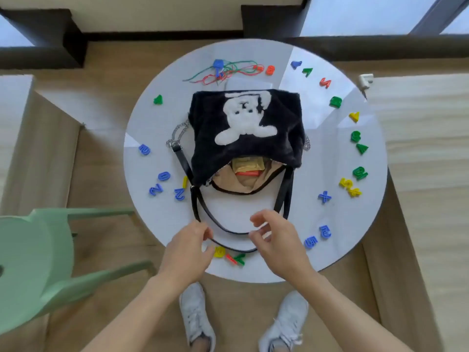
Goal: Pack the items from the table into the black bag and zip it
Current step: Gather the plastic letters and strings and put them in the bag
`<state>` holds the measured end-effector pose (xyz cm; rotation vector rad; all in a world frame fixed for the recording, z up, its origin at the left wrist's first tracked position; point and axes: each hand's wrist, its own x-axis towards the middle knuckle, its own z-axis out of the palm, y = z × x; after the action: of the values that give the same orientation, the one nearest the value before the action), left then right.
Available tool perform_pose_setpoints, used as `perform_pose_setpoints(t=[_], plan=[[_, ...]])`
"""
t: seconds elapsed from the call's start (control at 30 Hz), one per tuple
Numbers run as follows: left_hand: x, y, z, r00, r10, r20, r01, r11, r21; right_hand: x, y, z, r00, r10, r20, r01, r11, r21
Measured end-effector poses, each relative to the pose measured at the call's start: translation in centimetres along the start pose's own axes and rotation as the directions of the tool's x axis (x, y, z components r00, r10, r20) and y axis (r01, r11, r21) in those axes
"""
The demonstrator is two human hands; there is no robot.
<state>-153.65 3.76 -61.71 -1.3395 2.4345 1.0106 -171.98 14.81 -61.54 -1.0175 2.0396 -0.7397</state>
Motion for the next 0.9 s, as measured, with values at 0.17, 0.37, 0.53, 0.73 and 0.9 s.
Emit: perform_pose_setpoints(t=[0.17, 0.37, 0.53, 0.73, 0.9], plan=[[-1.0, -1.8, 4.6, 0.995, -0.095, -0.030, 0.096, 0.993, 0.064, -3.3, 2.9, 4.6, 0.992, 0.123, 0.016, -0.119, 0.981, -0.152], [-0.2, -2.5, 8.0, 1.000, -0.025, 0.018, 0.022, 0.990, 0.140, -4.5, 4.9, 8.6, 0.978, 0.208, 0.018, -0.184, 0.899, -0.398], [-0.7, -2.0, 9.6, 1.000, 0.003, 0.000, -0.003, 0.976, 0.219, -4.6, 5.2, 9.9, 0.989, 0.134, -0.062, -0.147, 0.895, -0.421], [-0.1, -1.3, 9.7, 0.999, 0.031, 0.009, -0.032, 0.969, 0.243, -4.0, 5.2, 11.1, 0.993, 0.081, -0.082, -0.108, 0.909, -0.403], [0.1, -1.6, 9.7, 0.995, 0.091, 0.032, -0.097, 0.955, 0.282, -3.6, 6.0, 11.8, 0.996, 0.042, -0.076, -0.070, 0.905, -0.420]])
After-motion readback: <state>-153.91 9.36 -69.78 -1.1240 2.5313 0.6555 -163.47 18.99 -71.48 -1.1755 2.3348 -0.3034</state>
